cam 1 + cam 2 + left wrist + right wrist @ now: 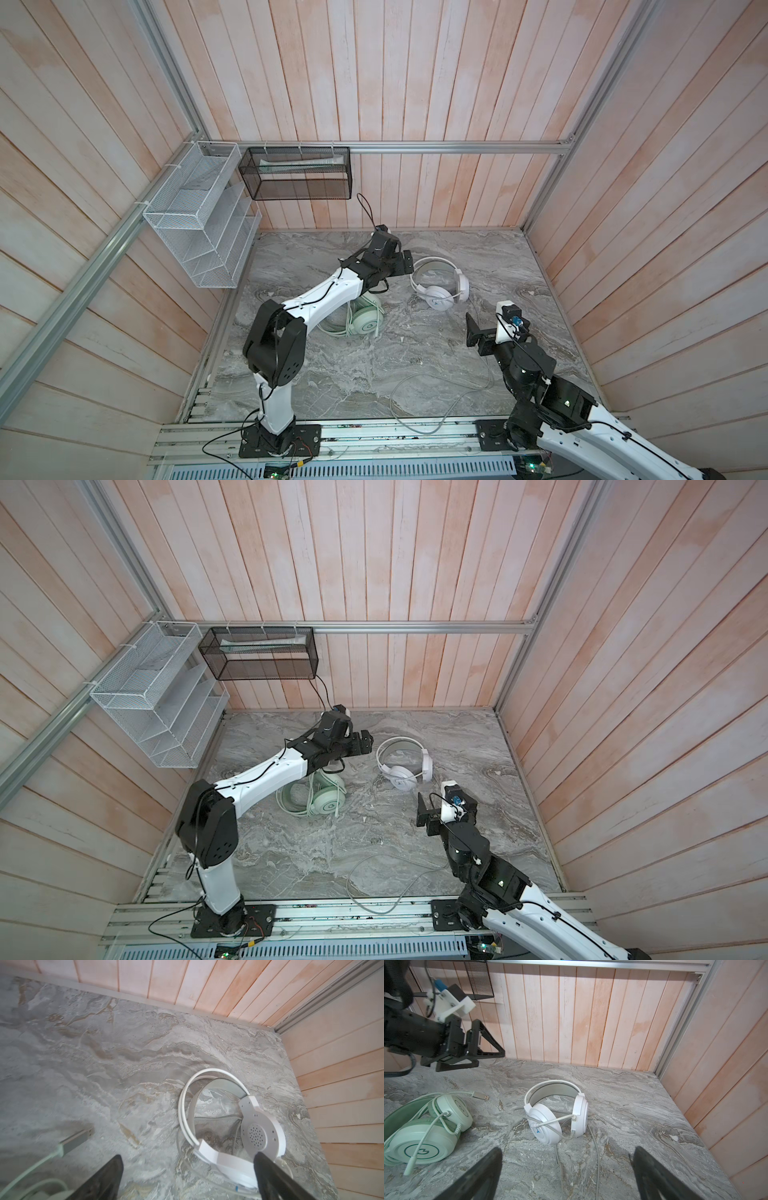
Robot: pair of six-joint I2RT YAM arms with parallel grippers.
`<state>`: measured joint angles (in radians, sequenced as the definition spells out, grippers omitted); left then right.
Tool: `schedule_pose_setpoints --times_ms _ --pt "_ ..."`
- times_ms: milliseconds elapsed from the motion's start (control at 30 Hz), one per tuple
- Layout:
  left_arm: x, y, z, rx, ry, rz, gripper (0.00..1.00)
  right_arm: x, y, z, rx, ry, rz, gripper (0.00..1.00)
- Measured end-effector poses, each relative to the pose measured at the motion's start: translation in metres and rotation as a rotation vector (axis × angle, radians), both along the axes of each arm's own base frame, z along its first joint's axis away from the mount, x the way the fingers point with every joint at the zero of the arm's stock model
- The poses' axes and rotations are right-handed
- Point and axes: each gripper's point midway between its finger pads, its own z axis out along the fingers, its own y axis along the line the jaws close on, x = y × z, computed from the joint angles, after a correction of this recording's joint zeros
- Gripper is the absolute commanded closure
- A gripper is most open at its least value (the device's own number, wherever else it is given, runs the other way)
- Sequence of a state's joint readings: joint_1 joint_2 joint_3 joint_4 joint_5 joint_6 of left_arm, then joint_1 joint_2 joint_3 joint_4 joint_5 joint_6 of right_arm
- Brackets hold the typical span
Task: Wrap the headphones
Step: 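Reach the left gripper over to the white headset's headband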
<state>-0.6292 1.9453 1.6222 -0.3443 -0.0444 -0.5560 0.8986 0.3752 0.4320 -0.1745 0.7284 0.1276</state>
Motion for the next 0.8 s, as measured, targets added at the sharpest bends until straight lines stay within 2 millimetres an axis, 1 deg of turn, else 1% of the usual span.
schedule_pose_setpoints --times_ms 67,133,233,300,567,700,800 --pt "0.014 -0.009 -0.012 0.033 -0.004 -0.037 0.01 -0.001 -0.002 0.003 0.011 -0.009 0.0 0.01" --pt "0.022 -0.015 -0.024 0.063 -0.005 -0.08 0.01 -0.002 -0.003 0.005 0.02 -0.017 -0.003 0.01" --pt "0.023 -0.021 -0.046 0.098 0.011 -0.154 0.01 -0.003 -0.004 0.006 0.024 -0.02 -0.004 0.01" --pt "0.022 -0.026 -0.057 0.103 0.025 -0.203 0.02 -0.003 -0.004 0.006 0.023 -0.02 -0.004 0.01" --pt "0.033 -0.053 -0.076 0.098 0.027 -0.342 0.04 0.001 0.003 -0.004 -0.015 0.013 0.009 0.01" --pt "0.035 -0.058 -0.093 0.122 0.056 -0.37 0.07 0.001 0.004 -0.004 -0.016 0.015 0.012 0.01" --pt "0.039 -0.059 -0.106 0.148 0.082 -0.378 0.12 0.0 0.003 -0.002 -0.006 0.007 0.012 0.01"
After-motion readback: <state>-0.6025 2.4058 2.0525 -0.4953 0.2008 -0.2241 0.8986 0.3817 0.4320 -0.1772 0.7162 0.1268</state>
